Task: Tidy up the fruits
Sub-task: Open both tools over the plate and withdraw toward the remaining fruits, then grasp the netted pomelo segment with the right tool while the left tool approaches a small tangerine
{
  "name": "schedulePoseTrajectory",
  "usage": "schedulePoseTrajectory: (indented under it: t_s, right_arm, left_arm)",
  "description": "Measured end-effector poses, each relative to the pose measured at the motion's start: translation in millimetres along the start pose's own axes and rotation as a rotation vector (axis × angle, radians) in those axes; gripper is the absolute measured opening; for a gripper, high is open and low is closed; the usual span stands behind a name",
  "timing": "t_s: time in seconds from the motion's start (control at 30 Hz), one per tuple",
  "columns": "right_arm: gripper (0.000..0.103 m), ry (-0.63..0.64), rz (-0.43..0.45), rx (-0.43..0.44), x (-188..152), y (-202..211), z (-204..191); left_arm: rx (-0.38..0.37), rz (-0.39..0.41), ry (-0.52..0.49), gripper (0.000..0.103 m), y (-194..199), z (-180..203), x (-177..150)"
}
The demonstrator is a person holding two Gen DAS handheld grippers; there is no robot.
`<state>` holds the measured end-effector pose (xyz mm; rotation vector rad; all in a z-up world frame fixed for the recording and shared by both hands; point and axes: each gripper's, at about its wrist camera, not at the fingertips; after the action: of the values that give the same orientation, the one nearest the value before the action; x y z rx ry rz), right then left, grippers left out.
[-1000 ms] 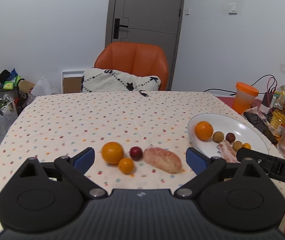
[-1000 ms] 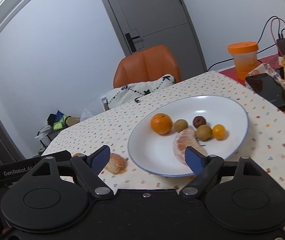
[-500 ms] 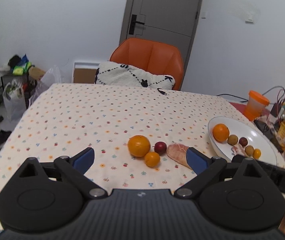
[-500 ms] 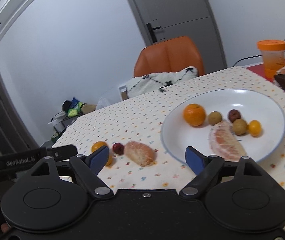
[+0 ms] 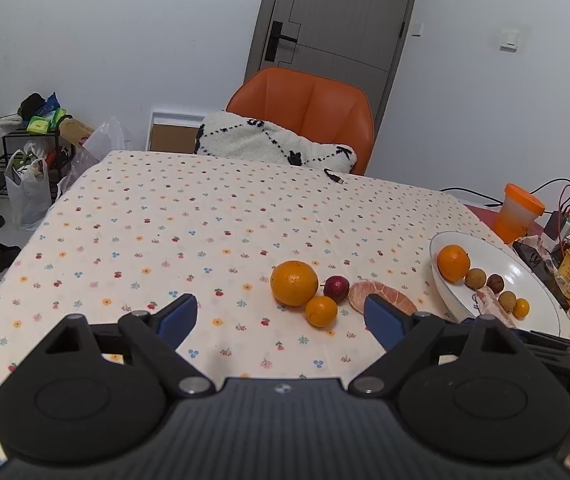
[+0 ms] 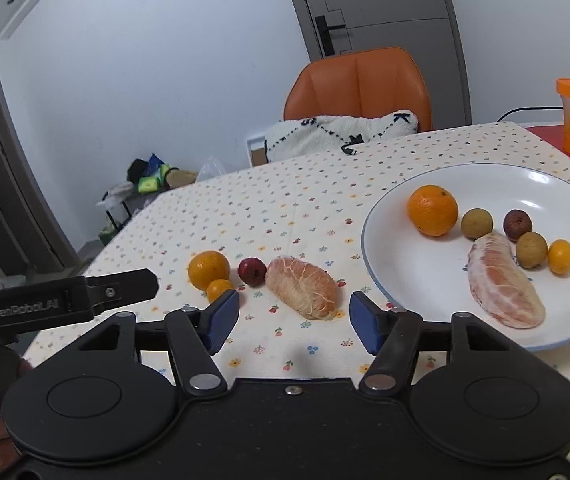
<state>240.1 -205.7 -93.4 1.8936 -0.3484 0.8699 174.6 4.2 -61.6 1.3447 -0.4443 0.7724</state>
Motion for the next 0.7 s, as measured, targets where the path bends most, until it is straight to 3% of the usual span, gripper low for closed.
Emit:
schedulePoseTrajectory:
  t_s: [0.27,0.7]
  right_arm:
    - [0.050,0.035,-0.007,-0.039,7,-16,-10]
    - [0.050,0.103,-0.019,-0.087,28,-43,-18]
  left_arm:
    - [-0.006,-0.015,0.026,0.089,-7,-15,0]
    - [-0.021,-0.039,0.069,0.066,-20,-32,2]
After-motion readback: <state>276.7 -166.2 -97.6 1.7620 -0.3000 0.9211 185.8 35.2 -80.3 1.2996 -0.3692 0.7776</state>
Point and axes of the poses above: each gripper's, at about its wrist camera, not at the fingertips, and y roughly against the way its jaws point, z to its right, x to its top, and after that the axes turned 12 degrees about -z, right-handed
